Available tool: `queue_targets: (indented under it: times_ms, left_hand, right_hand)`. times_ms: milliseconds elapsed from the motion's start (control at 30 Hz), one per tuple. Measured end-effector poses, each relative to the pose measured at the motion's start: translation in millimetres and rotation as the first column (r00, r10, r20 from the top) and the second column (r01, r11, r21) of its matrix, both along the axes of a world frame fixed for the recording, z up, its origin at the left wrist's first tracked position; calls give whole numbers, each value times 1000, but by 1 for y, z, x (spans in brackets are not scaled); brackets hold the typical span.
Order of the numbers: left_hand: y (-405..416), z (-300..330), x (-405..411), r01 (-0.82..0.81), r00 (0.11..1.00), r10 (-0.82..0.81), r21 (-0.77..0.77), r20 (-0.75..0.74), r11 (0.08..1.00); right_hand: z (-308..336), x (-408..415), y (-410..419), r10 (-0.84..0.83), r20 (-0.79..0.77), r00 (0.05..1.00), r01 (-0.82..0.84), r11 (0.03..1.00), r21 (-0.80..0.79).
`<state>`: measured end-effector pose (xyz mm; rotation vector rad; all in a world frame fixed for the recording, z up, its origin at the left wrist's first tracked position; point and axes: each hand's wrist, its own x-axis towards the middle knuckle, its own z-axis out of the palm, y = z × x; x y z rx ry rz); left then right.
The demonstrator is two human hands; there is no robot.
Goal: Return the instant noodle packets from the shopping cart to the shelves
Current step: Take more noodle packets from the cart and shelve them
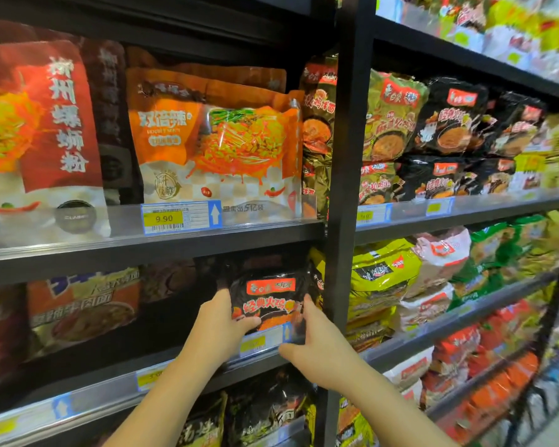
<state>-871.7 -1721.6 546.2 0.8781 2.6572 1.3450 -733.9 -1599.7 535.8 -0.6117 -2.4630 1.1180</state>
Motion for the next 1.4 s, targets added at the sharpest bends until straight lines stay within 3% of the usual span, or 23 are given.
queue_targets:
  times_ms: [167, 500, 700, 867, 967, 1067, 1267, 1400]
  left_hand:
    - [3, 0, 0, 6, 1000, -8, -136, -9, 991]
    - [-45, 9, 15, 49, 993, -65, -166, -94, 985]
    - [-95, 22, 25, 227, 960, -239, -98, -146, 969]
    - [-104, 27, 54, 415, 889, -451, -276, -80, 867]
    - [-72, 14, 69, 569, 792, -608, -289, -60, 770]
    - [-30, 2, 86, 636, 745, -667, -291, -11, 715]
    - [60, -2, 161, 553, 760, -647, -461, -63, 694]
    - [137, -16, 205, 584, 709, -702, -500, -68, 639]
  right_hand:
    - [-2, 4, 8, 10, 53, 999, -11, 1000, 17]
    - [7, 18, 13, 83, 73, 994, -84, 996, 17]
    - [24, 45, 5, 100, 99, 990, -113, 984, 136]
    - [27, 78, 12, 63, 260, 964, -101, 985, 137]
    - [24, 108, 23, -17, 339, 941, -40, 986, 160]
    - [21, 145, 42, -109, 404, 908, 28, 979, 201]
    - [9, 233, 96, -289, 399, 870, 172, 937, 303]
    - [1, 310, 145, -398, 422, 815, 278, 906, 318]
